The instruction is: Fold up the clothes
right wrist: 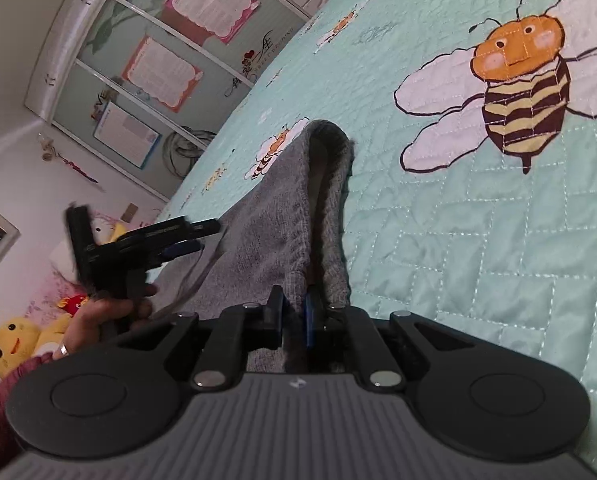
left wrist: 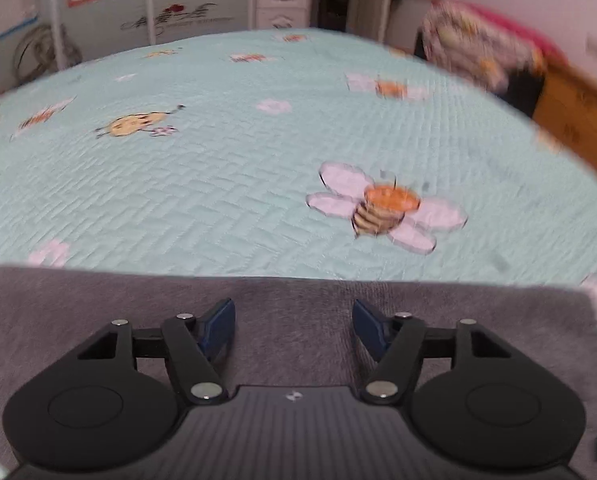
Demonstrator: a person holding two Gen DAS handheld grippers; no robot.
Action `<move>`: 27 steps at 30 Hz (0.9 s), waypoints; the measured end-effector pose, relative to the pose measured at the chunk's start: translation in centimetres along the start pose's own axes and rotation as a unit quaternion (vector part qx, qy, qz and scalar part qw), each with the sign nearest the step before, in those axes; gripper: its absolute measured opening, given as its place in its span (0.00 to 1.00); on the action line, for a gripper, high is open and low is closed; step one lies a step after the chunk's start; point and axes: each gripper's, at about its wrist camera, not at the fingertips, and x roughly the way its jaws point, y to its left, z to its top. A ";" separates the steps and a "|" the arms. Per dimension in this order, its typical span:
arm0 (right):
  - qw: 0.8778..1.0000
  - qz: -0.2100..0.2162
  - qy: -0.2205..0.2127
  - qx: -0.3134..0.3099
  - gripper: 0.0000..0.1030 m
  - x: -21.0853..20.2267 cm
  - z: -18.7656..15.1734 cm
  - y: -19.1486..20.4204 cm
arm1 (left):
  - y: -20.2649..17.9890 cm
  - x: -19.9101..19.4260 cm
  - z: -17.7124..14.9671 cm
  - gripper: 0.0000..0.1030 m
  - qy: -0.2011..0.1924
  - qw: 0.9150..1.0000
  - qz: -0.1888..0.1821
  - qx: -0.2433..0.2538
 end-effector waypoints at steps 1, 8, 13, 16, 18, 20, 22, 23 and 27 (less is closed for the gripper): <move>1.000 -0.001 -0.002 -0.005 0.09 0.0 -0.1 0.3 | 1.2 -1.6 -0.5 0.66 -0.009 1.000 -0.010 -0.021; 0.999 -0.009 -0.040 -0.014 0.17 -2.3 -1.4 1.1 | 8.4 -10.3 -7.9 0.69 0.004 0.987 -0.052 -0.149; 0.997 -0.012 -0.075 -0.007 0.20 -3.3 -2.2 2.0 | 9.3 -12.9 -12.1 0.69 0.021 0.979 -0.068 -0.193; 0.995 -0.002 -0.086 -0.049 0.20 -3.0 -2.5 5.1 | 8.3 -12.9 -13.1 0.70 0.024 0.981 -0.077 -0.179; 0.993 0.019 -0.079 -0.082 0.20 -2.3 -2.7 7.7 | 8.1 -12.8 -13.4 0.71 0.023 0.982 -0.079 -0.170; 0.994 0.044 -0.043 -0.089 0.19 -0.2 -3.2 9.1 | 7.9 -12.8 -13.6 0.76 0.023 0.983 -0.080 -0.161; 0.996 0.035 0.002 -0.077 0.19 2.7 -3.9 8.9 | 7.8 -12.7 -13.8 0.76 0.022 0.985 -0.081 -0.153; 0.997 0.010 0.021 -0.068 0.18 4.0 -4.2 8.3 | 7.7 -12.7 -14.0 0.76 0.021 0.985 -0.082 -0.148; 0.998 -0.041 0.023 -0.045 0.00 4.5 -3.6 6.4 | 8.1 -12.7 -14.4 0.75 0.020 0.985 -0.088 -0.146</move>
